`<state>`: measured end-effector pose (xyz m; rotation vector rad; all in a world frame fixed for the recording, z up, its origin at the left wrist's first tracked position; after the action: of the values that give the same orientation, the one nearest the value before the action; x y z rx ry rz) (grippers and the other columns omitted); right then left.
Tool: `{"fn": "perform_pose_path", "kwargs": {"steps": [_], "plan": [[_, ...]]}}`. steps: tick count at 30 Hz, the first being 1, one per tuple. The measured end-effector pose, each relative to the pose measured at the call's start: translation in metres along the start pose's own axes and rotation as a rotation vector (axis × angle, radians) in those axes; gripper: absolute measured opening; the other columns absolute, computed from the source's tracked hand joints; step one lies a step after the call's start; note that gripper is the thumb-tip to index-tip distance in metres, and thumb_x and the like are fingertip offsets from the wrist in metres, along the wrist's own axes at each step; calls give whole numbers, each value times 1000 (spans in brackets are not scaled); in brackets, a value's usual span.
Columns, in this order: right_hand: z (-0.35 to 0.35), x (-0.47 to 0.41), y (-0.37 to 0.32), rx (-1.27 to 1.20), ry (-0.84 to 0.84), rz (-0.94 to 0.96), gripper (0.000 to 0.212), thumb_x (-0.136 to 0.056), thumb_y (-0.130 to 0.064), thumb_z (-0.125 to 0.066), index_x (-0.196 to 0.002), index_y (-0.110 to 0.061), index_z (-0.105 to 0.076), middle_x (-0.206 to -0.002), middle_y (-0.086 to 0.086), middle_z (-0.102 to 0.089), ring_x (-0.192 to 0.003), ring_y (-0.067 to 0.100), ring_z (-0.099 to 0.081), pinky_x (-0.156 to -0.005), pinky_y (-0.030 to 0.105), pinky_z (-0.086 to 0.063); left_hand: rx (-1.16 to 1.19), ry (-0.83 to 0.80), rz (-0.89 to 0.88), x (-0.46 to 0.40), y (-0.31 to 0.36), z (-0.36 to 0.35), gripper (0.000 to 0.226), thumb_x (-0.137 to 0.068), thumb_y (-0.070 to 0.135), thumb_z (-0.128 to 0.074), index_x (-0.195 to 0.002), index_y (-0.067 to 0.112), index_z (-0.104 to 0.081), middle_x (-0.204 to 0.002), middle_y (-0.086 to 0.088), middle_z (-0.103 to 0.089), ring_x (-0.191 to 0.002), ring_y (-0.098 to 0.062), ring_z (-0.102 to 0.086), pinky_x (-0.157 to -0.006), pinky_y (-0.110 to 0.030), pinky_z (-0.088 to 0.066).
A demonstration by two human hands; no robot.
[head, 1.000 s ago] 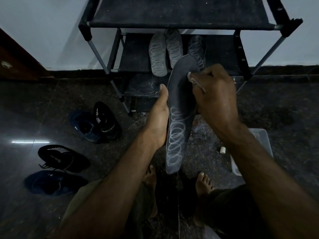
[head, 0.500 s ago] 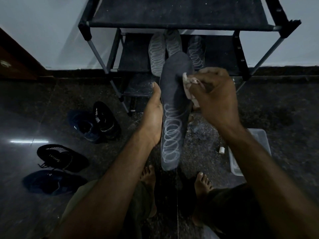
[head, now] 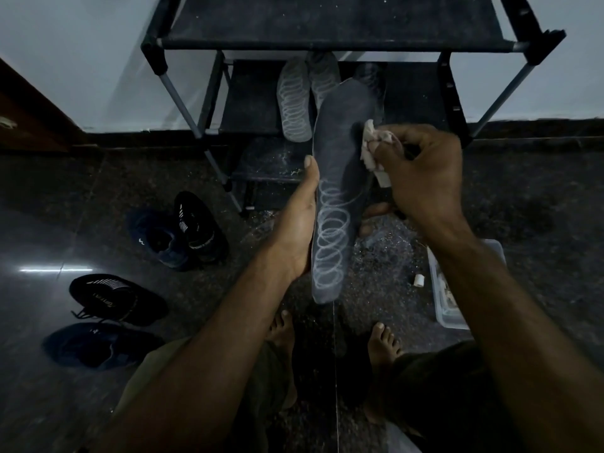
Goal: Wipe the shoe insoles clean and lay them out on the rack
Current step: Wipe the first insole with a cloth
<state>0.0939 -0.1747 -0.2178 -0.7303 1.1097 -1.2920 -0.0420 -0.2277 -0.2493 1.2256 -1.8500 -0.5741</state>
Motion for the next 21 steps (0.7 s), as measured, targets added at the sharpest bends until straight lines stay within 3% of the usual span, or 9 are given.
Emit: {"fn": "perform_pose_path", "kwargs": {"steps": [3,6,9,11,14,16,18,19,21], "plan": [[-3,5,0,28,-25,38,15,-89,-13,-68,-103,-15,-73,-102,1,-66,-85,4,-66,-68,17,-55,-51,95,-43,-3,2,6,63,-99,59,-23,-115,14,-65,-109,-7,-72,-100,-21,-69,-88,-38,-54],[-2,12,-11,122,-19,184,15,-90,-14,-66,-103,-12,-73,-95,0,-66,-83,-1,-61,-73,8,-47,-74,212,-58,-8,5,17,68,-96,66,-25,-116,16,-67,-120,-9,-69,-114,-24,-64,-104,-42,-45],[-9,19,-19,258,-60,347,17,-93,-19,-62,-96,-8,-74,-89,6,-69,-83,11,-60,-75,18,-48,-42,241,-35,-10,8,20,75,-92,73,-25,-118,17,-67,-125,-11,-66,-120,-27,-60,-110,-49,-39],[-18,25,-19,320,-120,360,20,-95,-20,-60,-95,-6,-74,-90,9,-69,-82,15,-60,-72,28,-51,-38,216,-3,-7,8,17,78,-91,74,-23,-123,16,-65,-130,-13,-63,-124,-30,-57,-112,-49,-36],[-32,36,-19,368,-225,358,16,-94,-11,-59,-98,-6,-73,-93,8,-65,-78,17,-60,-68,34,-53,-98,240,45,-3,8,16,82,-93,72,-21,-145,12,-42,-147,-13,-46,-135,-35,-44,-110,-43,-37],[-39,43,-19,407,-261,376,16,-92,-10,-58,-94,-4,-73,-90,10,-62,-74,21,-59,-63,39,-53,-93,242,7,-5,12,20,83,-93,73,-21,-135,10,-55,-131,-16,-61,-123,-34,-57,-107,-48,-41],[-41,44,-20,437,-254,393,19,-93,-14,-56,-91,-3,-71,-88,11,-59,-70,23,-57,-58,38,-51,-77,266,-11,-6,16,23,82,-93,72,-19,-110,10,-68,-103,-15,-73,-106,-28,-67,-99,-50,-47],[-39,42,-20,451,-231,391,19,-93,-15,-56,-91,-3,-71,-87,11,-58,-69,22,-56,-56,35,-49,-72,264,-8,-7,16,24,82,-92,73,-18,-103,10,-70,-98,-15,-74,-106,-28,-67,-101,-51,-45],[-32,34,-17,487,-151,379,15,-92,-11,-59,-93,-3,-72,-85,10,-57,-67,18,-52,-54,27,-40,-64,267,-10,-11,11,29,83,-90,75,-22,-108,10,-69,-109,-19,-71,-115,-31,-62,-108,-54,-39]]}}
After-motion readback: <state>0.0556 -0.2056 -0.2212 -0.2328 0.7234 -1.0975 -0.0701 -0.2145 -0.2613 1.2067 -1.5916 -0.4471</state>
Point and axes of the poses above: each hand's wrist, its own x-axis away from the middle knuckle, its own z-axis out of the back of the hand, y = z × x, the point moved 2 cm from there along -x, towards the middle knuckle
